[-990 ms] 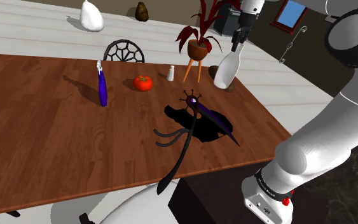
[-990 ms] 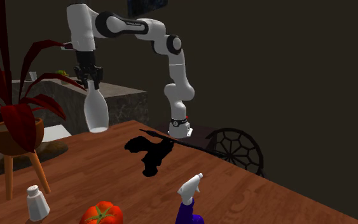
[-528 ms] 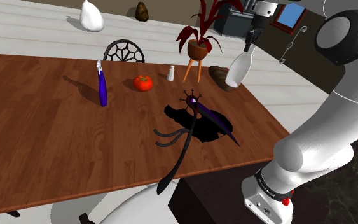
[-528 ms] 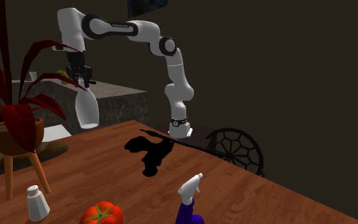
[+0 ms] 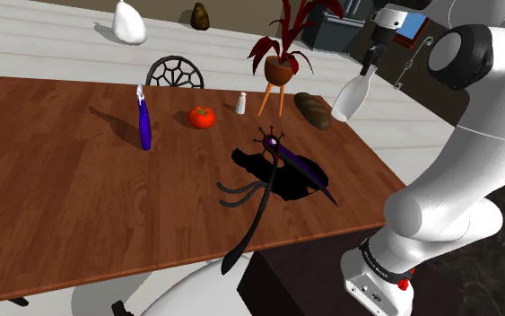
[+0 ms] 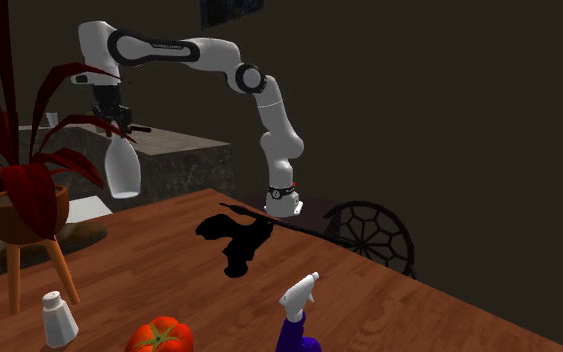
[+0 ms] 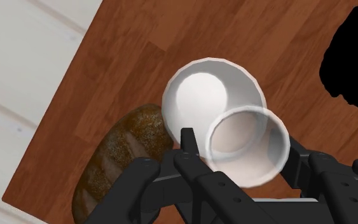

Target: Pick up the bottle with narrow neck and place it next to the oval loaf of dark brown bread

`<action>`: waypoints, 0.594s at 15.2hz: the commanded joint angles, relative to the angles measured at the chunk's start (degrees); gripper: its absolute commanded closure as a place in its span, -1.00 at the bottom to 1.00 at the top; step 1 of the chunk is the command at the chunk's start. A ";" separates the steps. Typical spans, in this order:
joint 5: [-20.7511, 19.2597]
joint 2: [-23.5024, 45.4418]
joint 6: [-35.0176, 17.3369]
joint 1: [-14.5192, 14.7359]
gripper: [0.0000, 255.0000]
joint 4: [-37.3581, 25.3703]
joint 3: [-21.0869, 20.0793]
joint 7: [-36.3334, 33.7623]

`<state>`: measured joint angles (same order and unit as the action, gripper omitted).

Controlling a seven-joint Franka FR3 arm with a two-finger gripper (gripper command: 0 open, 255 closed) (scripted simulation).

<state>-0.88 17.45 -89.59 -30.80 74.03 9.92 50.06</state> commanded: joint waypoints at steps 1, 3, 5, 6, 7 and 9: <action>0.08 0.39 -1.19 -0.32 1.00 0.72 0.12 0.48; 0.02 0.01 -2.91 -0.23 1.00 2.83 0.11 0.37; -0.04 -0.29 -4.59 -0.16 1.00 4.81 0.09 0.27; -0.06 -0.41 -5.42 -0.13 1.00 5.76 0.08 0.22; -0.08 -0.51 -6.24 -0.10 1.00 6.68 0.07 0.18; -0.11 -0.66 -7.84 -0.05 1.00 8.44 0.06 0.09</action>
<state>-1.00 16.83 -96.54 -30.85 81.61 9.97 50.16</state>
